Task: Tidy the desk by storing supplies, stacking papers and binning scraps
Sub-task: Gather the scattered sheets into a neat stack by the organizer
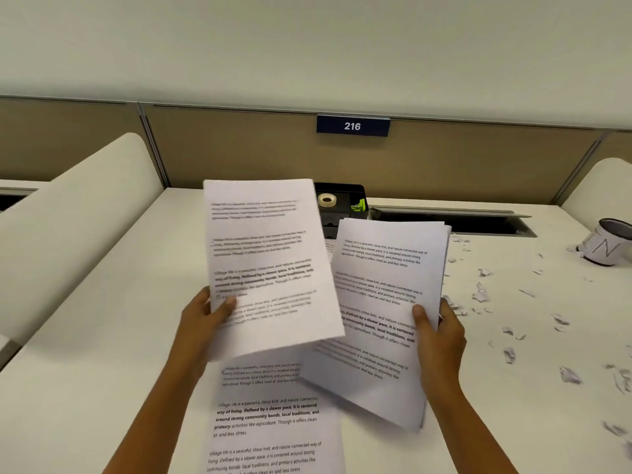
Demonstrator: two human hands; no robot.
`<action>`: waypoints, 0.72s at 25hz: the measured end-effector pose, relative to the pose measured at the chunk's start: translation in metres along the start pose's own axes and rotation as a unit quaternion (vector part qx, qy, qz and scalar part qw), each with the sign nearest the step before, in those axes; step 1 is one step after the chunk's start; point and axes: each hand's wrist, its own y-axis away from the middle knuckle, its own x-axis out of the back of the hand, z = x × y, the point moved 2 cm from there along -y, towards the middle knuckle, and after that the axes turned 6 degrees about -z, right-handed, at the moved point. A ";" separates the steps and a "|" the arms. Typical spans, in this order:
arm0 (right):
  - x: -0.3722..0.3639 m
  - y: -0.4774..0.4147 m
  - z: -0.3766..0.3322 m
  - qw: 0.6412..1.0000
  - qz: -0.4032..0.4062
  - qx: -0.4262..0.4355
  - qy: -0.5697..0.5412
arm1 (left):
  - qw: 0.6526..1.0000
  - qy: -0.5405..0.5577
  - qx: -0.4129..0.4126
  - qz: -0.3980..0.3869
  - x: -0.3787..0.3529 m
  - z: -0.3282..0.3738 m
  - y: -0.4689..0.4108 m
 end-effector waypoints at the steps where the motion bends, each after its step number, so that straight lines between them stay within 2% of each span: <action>1: -0.003 0.000 -0.004 1.000 -0.003 -0.009 -0.013 | 1.000 0.011 0.007 -0.019 -0.010 -0.003 0.002; 8: -0.021 0.010 -0.014 0.987 -0.097 -0.082 -0.103 | 0.994 0.006 0.036 -0.105 -0.054 -0.013 0.007; 11: -0.025 0.016 -0.016 0.980 -0.147 -0.089 -0.102 | 0.988 -0.003 0.026 -0.155 -0.059 -0.013 0.011; 14: -0.028 0.020 -0.021 0.976 -0.184 -0.077 -0.091 | 0.983 -0.065 -0.034 -0.169 -0.071 -0.011 0.023; 18: -0.031 0.022 -0.032 0.975 -0.221 0.011 -0.011 | 0.978 -0.061 -0.149 -0.130 -0.083 0.005 0.033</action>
